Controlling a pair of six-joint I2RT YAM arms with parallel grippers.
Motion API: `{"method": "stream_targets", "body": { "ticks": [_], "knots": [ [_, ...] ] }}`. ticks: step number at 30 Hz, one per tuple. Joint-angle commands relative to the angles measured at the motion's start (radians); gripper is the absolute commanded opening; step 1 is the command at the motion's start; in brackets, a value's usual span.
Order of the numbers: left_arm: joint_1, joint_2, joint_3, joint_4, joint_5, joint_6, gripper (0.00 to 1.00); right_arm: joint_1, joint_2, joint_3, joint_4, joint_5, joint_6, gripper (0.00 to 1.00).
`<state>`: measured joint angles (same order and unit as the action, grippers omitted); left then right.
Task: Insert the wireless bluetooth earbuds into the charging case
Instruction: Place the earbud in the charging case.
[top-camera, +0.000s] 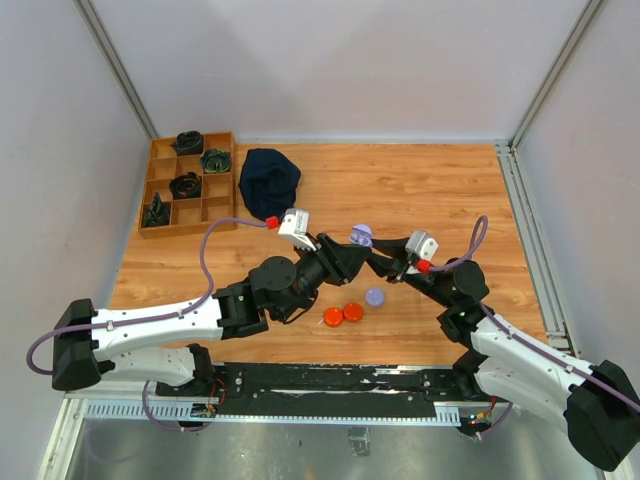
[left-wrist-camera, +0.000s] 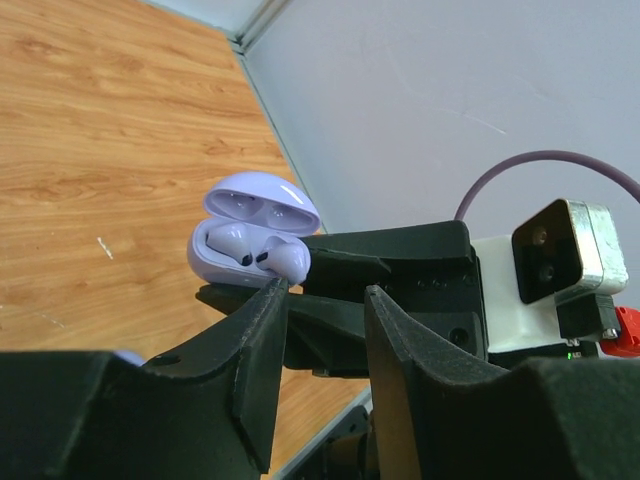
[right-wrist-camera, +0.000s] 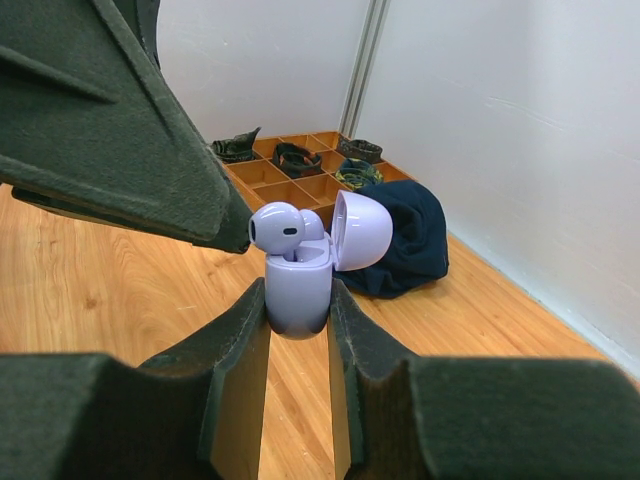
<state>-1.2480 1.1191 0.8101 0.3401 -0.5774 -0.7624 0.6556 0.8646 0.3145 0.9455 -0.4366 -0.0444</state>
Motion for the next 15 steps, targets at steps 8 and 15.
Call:
{"method": "stream_targets", "body": {
  "ticks": [8, 15],
  "knots": [
    [-0.013, 0.014, 0.054, -0.005, 0.049, 0.032, 0.44, 0.020, 0.002, -0.002, 0.050, 0.003, 0.013, 0.06],
    [-0.012, -0.015, 0.070, -0.078, 0.024, 0.077, 0.55, 0.020, 0.001, -0.009, 0.043, 0.002, 0.014, 0.06]
  ]
}}
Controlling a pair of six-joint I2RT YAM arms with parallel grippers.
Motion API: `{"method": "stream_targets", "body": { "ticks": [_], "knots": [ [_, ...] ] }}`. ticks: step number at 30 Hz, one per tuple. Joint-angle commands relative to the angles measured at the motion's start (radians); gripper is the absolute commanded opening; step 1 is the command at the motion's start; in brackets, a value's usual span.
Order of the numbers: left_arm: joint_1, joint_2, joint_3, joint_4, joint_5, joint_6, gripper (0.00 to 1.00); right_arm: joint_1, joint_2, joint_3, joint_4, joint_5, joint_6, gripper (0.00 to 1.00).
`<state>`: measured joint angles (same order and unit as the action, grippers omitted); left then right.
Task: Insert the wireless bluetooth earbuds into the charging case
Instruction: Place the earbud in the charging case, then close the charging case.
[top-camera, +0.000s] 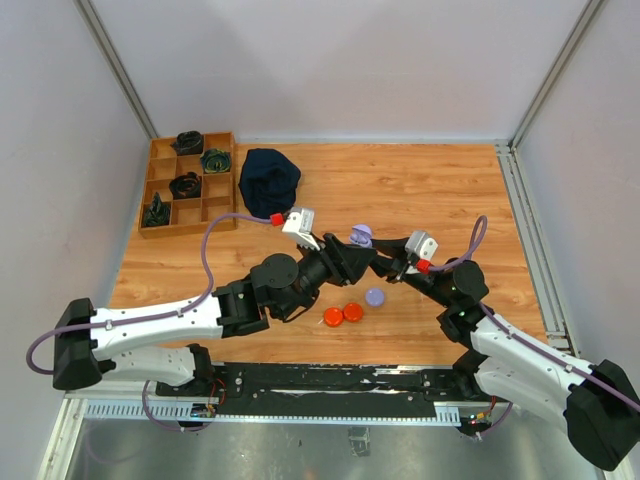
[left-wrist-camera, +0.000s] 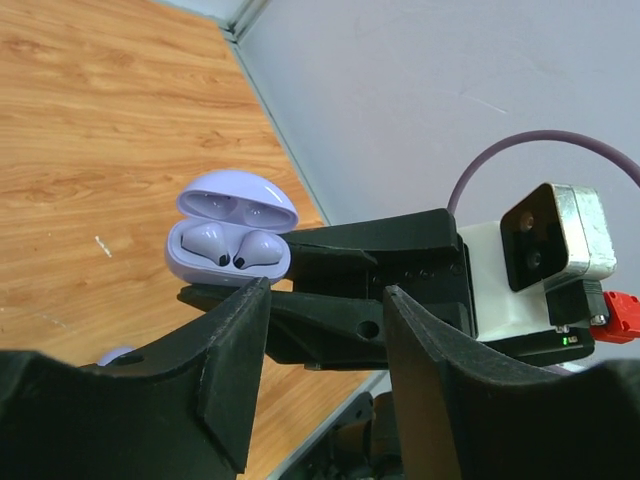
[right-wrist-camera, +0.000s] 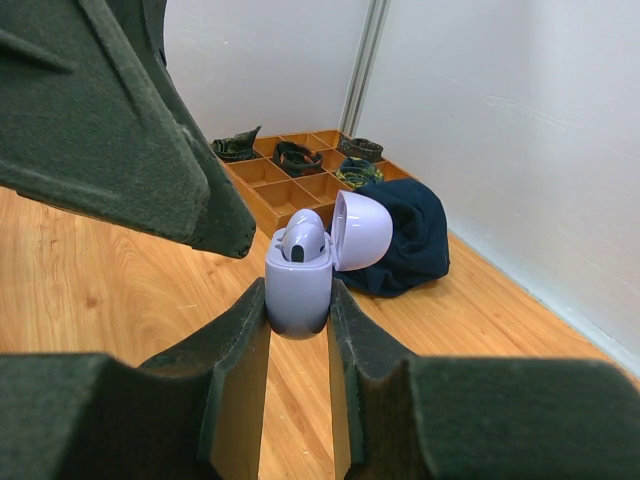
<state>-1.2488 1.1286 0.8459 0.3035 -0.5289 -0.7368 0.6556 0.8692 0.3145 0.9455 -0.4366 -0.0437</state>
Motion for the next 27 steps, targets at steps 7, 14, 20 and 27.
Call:
{"method": "stream_targets", "body": {
  "ticks": [7, 14, 20, 27],
  "knots": [
    [0.088, -0.110, 0.031, -0.168, 0.031, 0.105, 0.68, 0.019, -0.015, 0.015, -0.034, -0.019, 0.010, 0.06],
    [0.262, -0.188, -0.015, -0.205, 0.284, 0.119, 0.74, 0.019, -0.024, 0.082, -0.215, -0.082, 0.025, 0.05],
    [0.403, -0.185, -0.029, -0.214, 0.538, 0.101, 0.79, 0.015, 0.012, 0.171, -0.337, -0.206, 0.034, 0.03],
    [0.501, -0.146, -0.047, -0.170, 0.789, 0.068, 0.82, 0.008, 0.068, 0.220, -0.376, -0.325, 0.052, 0.03]
  ]
}}
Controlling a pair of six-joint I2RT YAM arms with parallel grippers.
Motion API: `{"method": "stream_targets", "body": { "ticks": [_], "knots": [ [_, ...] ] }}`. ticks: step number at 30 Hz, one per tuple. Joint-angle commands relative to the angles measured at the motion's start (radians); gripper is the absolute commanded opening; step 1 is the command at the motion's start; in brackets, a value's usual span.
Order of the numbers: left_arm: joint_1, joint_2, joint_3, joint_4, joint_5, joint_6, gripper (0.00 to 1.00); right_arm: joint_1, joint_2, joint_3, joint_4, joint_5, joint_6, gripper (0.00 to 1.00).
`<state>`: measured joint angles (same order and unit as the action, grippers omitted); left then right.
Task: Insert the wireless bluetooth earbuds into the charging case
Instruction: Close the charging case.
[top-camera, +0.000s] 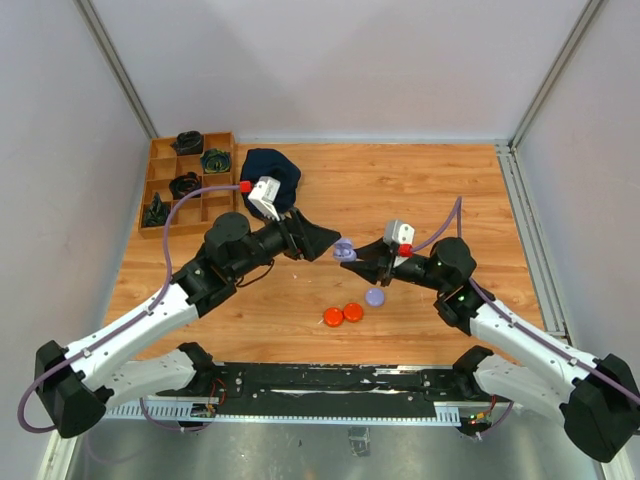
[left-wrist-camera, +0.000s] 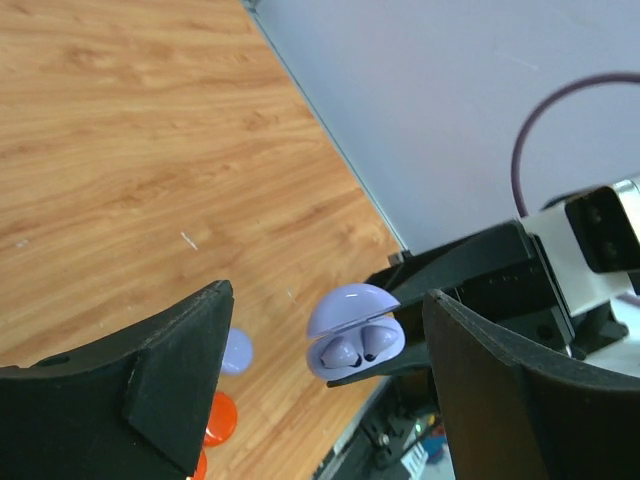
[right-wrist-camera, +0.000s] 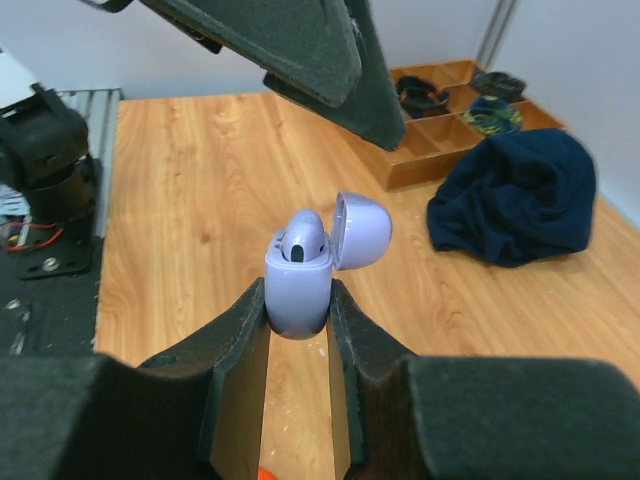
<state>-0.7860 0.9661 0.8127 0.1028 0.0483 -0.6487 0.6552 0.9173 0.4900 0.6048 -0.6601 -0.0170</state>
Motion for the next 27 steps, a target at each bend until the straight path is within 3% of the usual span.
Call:
{"method": "stream_targets", "body": {
  "ticks": [1, 8, 27],
  "knots": [
    [0.051, 0.024, -0.017, 0.039, 0.247, -0.031, 0.82, 0.009, 0.025, 0.049, -0.036, -0.114, 0.030, 0.03],
    [0.077, 0.077, -0.044, 0.125, 0.435, -0.087, 0.82, -0.002, 0.044, 0.057, 0.000, -0.154, 0.060, 0.03],
    [0.086, 0.097, -0.046, 0.204, 0.606, -0.121, 0.74, -0.057, 0.090, 0.033, 0.038, -0.227, 0.153, 0.03]
  ]
}}
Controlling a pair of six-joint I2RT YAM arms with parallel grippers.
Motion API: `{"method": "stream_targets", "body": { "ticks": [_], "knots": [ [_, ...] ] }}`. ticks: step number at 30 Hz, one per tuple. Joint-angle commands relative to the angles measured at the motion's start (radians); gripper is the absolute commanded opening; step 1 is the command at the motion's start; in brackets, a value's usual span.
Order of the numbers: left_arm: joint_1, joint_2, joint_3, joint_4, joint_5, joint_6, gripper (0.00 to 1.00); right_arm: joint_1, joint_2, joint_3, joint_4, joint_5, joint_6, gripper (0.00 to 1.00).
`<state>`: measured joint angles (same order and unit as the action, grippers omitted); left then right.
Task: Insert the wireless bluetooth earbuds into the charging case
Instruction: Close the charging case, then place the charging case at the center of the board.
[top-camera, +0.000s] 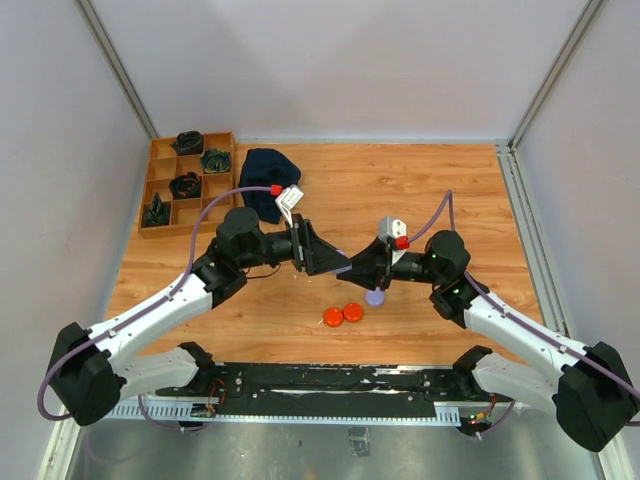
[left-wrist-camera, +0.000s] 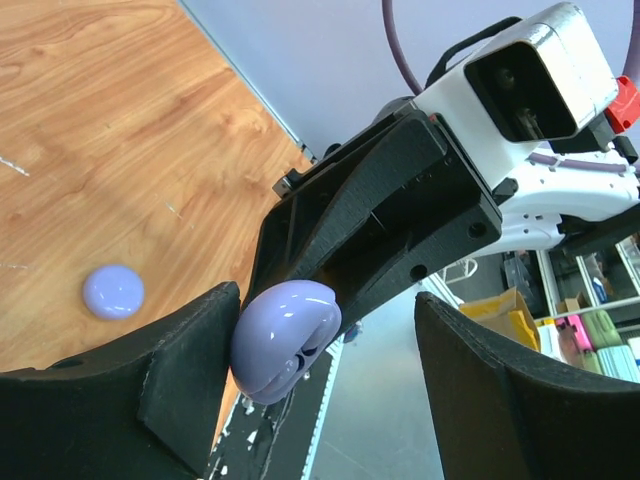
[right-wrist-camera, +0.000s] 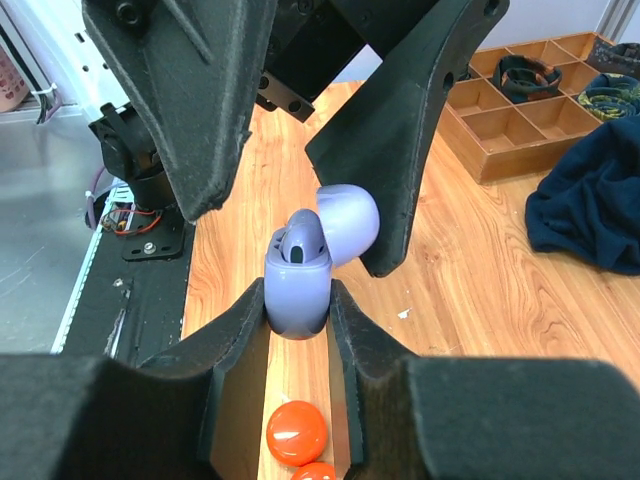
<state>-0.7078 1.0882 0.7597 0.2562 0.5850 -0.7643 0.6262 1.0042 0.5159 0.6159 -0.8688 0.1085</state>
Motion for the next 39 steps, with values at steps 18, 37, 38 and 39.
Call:
{"method": "stream_targets", "body": {
  "ticks": [18, 37, 38, 39],
  "knots": [
    [0.033, -0.134, 0.034, -0.246, -0.223, 0.135, 0.80, -0.122, -0.040, 0.004, -0.304, 0.116, 0.054, 0.04],
    [0.033, -0.368, 0.010, -0.775, -1.002, 0.205, 0.86, -0.402, -0.003, -0.141, -0.634, 0.357, 0.201, 0.06],
    [0.033, -0.376, 0.001, -0.779, -1.007, 0.203, 0.86, -0.405, 0.013, -0.140, -0.638, 0.351, 0.198, 0.06],
    [0.033, -0.386, -0.006, -0.780, -1.012, 0.201, 0.86, -0.407, 0.035, -0.142, -0.638, 0.345, 0.195, 0.06]
  ]
}}
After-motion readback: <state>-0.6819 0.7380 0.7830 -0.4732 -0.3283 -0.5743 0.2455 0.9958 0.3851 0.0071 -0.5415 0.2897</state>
